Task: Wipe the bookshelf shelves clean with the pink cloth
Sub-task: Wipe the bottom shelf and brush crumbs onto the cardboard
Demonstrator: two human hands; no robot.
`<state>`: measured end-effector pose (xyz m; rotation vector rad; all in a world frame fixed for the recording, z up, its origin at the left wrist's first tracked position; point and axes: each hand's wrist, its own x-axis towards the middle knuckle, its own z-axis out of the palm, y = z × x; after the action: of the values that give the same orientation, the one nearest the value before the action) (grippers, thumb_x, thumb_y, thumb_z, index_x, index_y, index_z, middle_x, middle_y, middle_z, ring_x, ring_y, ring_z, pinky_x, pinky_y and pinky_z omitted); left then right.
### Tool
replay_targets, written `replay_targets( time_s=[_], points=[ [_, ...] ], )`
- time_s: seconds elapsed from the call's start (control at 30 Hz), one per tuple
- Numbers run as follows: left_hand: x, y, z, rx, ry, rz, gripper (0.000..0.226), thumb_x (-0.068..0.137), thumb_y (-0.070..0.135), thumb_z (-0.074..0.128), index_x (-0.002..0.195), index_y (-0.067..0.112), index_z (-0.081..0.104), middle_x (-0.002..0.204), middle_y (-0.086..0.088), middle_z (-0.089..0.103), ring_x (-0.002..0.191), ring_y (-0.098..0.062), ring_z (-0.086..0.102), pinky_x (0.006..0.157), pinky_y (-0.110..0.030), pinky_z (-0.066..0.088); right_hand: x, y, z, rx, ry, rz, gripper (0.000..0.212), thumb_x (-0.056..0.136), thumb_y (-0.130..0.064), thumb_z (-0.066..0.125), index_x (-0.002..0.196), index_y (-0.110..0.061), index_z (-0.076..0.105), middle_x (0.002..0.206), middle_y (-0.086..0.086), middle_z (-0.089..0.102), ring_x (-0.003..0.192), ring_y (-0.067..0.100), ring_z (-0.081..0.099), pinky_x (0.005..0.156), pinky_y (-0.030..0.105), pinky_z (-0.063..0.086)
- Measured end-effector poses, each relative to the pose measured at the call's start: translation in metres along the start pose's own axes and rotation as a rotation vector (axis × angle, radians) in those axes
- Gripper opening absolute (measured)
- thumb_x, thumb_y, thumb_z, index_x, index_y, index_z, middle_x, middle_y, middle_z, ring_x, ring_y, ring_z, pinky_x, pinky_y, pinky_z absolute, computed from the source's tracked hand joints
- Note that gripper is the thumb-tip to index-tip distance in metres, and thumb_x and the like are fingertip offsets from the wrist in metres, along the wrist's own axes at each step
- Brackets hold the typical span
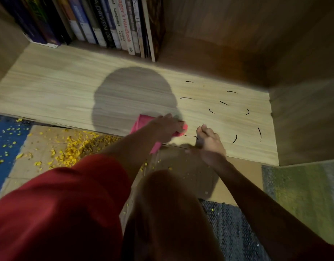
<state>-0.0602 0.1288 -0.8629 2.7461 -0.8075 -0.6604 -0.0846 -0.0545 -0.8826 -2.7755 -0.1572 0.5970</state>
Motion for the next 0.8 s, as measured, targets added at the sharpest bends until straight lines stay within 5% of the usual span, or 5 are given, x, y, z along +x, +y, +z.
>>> replay_targets(
  time_s=[0.13,0.3,0.5,0.7,0.8],
  points=[
    [-0.001,-0.013,0.003,-0.166,0.111,-0.008,0.034,0.082,-0.001,0.054,0.111,0.015,0.058,0.107,-0.004,0.056,0.097,-0.021,0.052,0.083,-0.038,0.047,-0.002,0.001,0.001,-0.023,0.024,-0.005,0.095,0.073,-0.046,0.073,0.148,-0.019,0.023,0.157,-0.001,0.013,0.141,0.026,0.016,0.113,0.036,0.024],
    [-0.008,-0.012,0.003,-0.145,0.158,-0.196,0.059,0.087,0.003,0.051,0.142,0.019,0.037,0.143,-0.006,0.040,0.126,-0.027,0.038,0.103,-0.043,0.037,-0.001,0.002,-0.001,-0.031,-0.015,-0.020,0.094,0.075,-0.043,0.072,0.149,-0.017,0.020,0.158,0.003,0.009,0.143,0.026,0.011,0.116,0.033,0.016],
    [-0.003,-0.004,0.007,-0.097,0.234,-0.236,0.043,0.091,0.006,0.046,0.134,0.009,0.047,0.139,-0.007,0.044,0.123,-0.026,0.037,0.102,-0.036,0.034,0.000,0.001,-0.001,0.007,-0.036,0.021,0.092,0.077,-0.037,0.072,0.149,-0.020,0.018,0.158,-0.004,0.005,0.144,0.024,0.007,0.115,0.040,0.021],
    [-0.014,-0.001,0.029,0.100,0.176,-0.038,0.052,0.094,0.011,0.043,0.143,0.026,0.036,0.150,0.007,0.030,0.130,-0.025,0.027,0.106,-0.037,0.027,-0.001,0.002,-0.001,0.008,0.006,-0.006,0.091,0.076,-0.037,0.073,0.149,-0.017,0.022,0.158,0.000,0.010,0.143,0.024,0.012,0.114,0.033,0.019],
    [-0.012,-0.014,0.016,0.043,0.223,-0.201,0.045,0.095,0.020,0.042,0.140,0.027,0.042,0.147,0.004,0.034,0.129,-0.028,0.028,0.105,-0.041,0.029,-0.001,0.005,0.002,0.013,0.018,-0.017,0.090,0.076,-0.040,0.072,0.149,-0.019,0.022,0.158,-0.001,0.010,0.143,0.024,0.013,0.115,0.034,0.020]
  ],
)
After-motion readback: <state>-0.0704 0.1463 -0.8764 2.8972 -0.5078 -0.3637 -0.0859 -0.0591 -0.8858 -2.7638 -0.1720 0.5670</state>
